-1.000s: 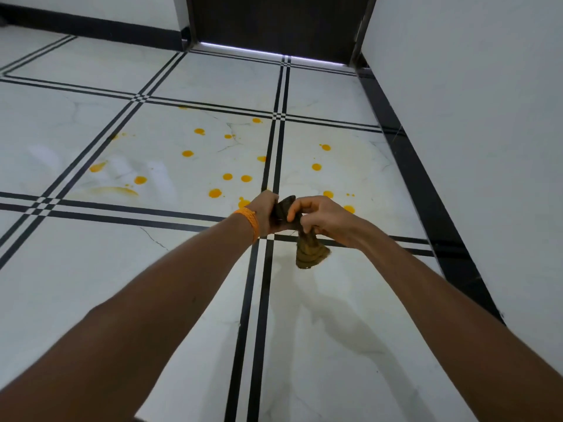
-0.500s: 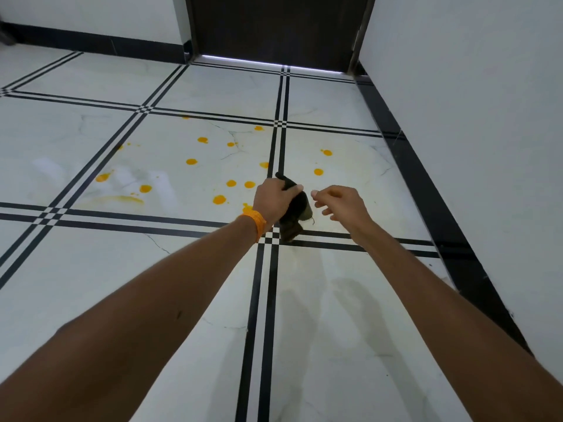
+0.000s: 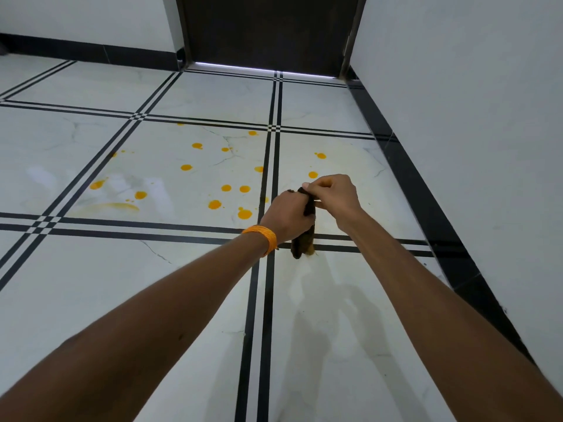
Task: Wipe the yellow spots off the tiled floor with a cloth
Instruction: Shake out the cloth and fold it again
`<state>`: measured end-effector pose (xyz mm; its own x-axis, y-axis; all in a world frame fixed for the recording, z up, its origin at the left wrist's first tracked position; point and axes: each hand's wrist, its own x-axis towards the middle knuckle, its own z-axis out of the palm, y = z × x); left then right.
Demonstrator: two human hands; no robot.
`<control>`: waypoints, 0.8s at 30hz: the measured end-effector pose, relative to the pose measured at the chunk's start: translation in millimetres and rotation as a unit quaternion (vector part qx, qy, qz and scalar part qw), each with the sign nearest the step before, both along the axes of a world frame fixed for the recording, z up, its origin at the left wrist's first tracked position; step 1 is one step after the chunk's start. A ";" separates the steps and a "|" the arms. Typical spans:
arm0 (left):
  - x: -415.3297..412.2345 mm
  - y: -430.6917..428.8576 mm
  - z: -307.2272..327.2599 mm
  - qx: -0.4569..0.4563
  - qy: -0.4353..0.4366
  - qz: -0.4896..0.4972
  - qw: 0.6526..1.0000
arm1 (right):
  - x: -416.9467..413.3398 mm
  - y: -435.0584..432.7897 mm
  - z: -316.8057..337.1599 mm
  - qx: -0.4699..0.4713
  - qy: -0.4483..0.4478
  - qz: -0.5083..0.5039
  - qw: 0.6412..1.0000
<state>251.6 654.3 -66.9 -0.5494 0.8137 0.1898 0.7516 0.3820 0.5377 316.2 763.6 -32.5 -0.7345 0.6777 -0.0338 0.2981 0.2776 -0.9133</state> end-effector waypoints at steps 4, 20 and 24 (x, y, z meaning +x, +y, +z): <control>1.6 -4.7 7.9 0.088 -0.160 0.015 0.983 | -6.1 -0.7 2.3 0.003 -0.012 -0.017 1.000; -28.1 -13.0 26.8 0.150 -0.333 0.001 0.931 | 11.6 15.3 25.1 0.042 0.028 0.120 0.991; -27.1 -11.1 29.1 0.161 -0.286 0.007 0.945 | 10.9 16.2 29.5 0.055 0.017 0.111 0.992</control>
<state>224.5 643.3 -37.8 -0.6467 0.7567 0.0961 0.2999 0.1363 0.9442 327.1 779.9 -3.0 -0.8659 0.4967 0.0586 0.1875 0.4310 -0.8827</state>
